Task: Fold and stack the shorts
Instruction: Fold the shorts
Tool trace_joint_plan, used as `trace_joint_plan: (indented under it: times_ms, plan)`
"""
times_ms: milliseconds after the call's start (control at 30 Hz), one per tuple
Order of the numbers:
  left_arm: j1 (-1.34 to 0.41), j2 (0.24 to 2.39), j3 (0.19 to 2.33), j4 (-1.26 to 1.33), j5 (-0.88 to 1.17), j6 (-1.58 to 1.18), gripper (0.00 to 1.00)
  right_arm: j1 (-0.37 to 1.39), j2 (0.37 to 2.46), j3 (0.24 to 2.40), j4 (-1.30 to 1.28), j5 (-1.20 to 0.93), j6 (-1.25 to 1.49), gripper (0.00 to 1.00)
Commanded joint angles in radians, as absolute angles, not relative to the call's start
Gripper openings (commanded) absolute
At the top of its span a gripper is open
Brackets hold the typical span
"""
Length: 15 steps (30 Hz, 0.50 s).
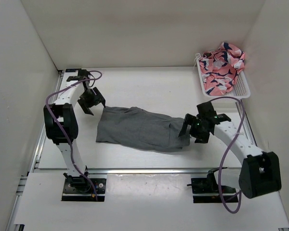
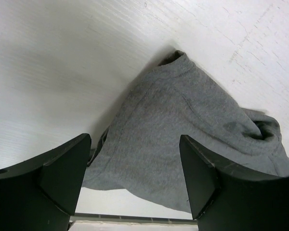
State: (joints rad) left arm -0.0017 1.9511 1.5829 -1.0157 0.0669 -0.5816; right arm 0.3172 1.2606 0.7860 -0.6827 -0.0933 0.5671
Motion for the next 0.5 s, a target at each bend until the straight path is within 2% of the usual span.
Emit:
trace_joint_plan:
  times_ms: [0, 100, 233, 300, 333, 467]
  plan:
    - [0.003, 1.861, 1.605, -1.026, 0.072, -0.56, 0.85, 0.246, 1.184, 0.763, -0.652, -0.142, 0.61, 1.0]
    - [0.003, 1.852, 1.595, -1.026, 0.072, -0.56, 0.85, 0.207, 1.146, 0.709, -0.6, -0.277, 0.643, 1.0]
    - [0.003, 1.842, 1.572, -1.026, 0.072, -0.551, 0.85, 0.198, 1.105, 0.611, -0.514, -0.388, 0.762, 0.95]
    - [0.003, 1.842, 1.562, -1.026, 0.072, -0.551, 0.85, 0.198, 1.059, 0.543, -0.485, -0.388, 0.855, 0.93]
    - [0.003, 1.833, 1.562, -1.026, 0.072, -0.551, 0.85, 0.189, 1.016, 0.517, -0.457, -0.388, 0.886, 0.88]
    - [0.003, 1.824, 1.552, -1.026, 0.072, -0.542, 0.85, 0.167, 0.905, 0.399, -0.413, -0.388, 1.018, 0.85]
